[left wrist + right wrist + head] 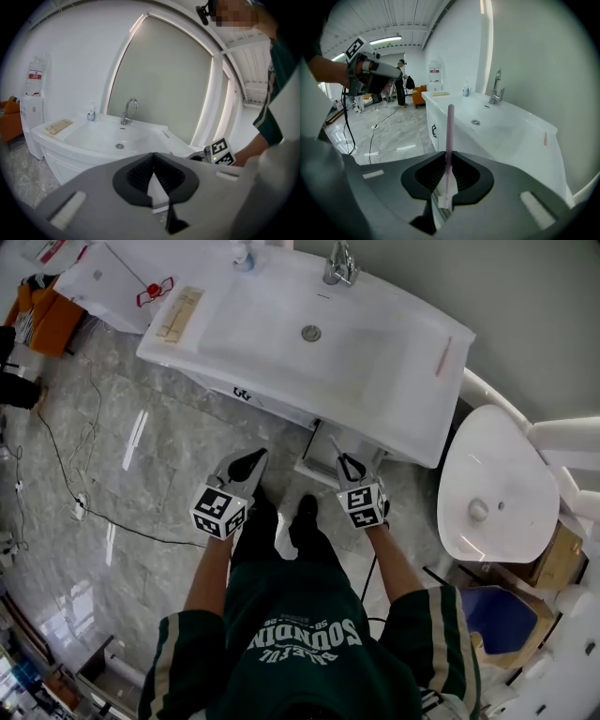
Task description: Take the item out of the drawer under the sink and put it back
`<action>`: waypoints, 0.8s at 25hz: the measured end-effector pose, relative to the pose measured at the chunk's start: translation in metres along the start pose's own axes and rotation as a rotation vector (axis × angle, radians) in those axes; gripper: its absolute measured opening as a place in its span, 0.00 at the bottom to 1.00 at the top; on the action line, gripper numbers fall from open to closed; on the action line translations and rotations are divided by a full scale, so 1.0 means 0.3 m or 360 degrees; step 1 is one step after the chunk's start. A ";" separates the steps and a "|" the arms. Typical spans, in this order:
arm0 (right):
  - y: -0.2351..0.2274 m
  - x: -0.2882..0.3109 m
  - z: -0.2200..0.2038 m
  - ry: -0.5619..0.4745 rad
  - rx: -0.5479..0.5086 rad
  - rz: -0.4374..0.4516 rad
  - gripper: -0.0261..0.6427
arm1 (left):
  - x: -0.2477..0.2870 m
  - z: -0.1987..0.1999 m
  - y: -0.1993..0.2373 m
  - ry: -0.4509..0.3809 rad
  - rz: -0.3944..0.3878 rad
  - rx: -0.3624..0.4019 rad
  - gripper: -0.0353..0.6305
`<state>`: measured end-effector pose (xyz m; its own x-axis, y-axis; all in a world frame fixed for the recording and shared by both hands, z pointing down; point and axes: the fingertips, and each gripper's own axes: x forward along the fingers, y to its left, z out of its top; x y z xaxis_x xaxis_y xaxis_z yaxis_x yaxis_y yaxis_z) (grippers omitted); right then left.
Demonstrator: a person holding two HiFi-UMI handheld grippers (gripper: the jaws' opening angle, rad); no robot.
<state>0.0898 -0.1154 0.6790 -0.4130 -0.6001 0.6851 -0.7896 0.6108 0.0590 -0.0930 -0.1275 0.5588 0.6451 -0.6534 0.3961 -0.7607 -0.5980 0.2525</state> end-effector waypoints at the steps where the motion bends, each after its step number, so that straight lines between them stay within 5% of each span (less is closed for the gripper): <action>1: 0.000 0.026 -0.025 0.0029 -0.0015 0.0009 0.11 | 0.005 -0.011 -0.001 0.0011 -0.0004 -0.0003 0.13; 20: -0.053 0.522 -0.500 0.0640 0.0129 0.0023 0.11 | 0.030 -0.242 0.121 0.0139 0.0084 -0.0112 0.13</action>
<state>0.1057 -0.1416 0.8943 -0.2266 -0.3323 0.9156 -0.8248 0.5654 0.0010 -0.1200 -0.1214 0.6355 0.5979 -0.6381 0.4851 -0.7984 -0.5279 0.2897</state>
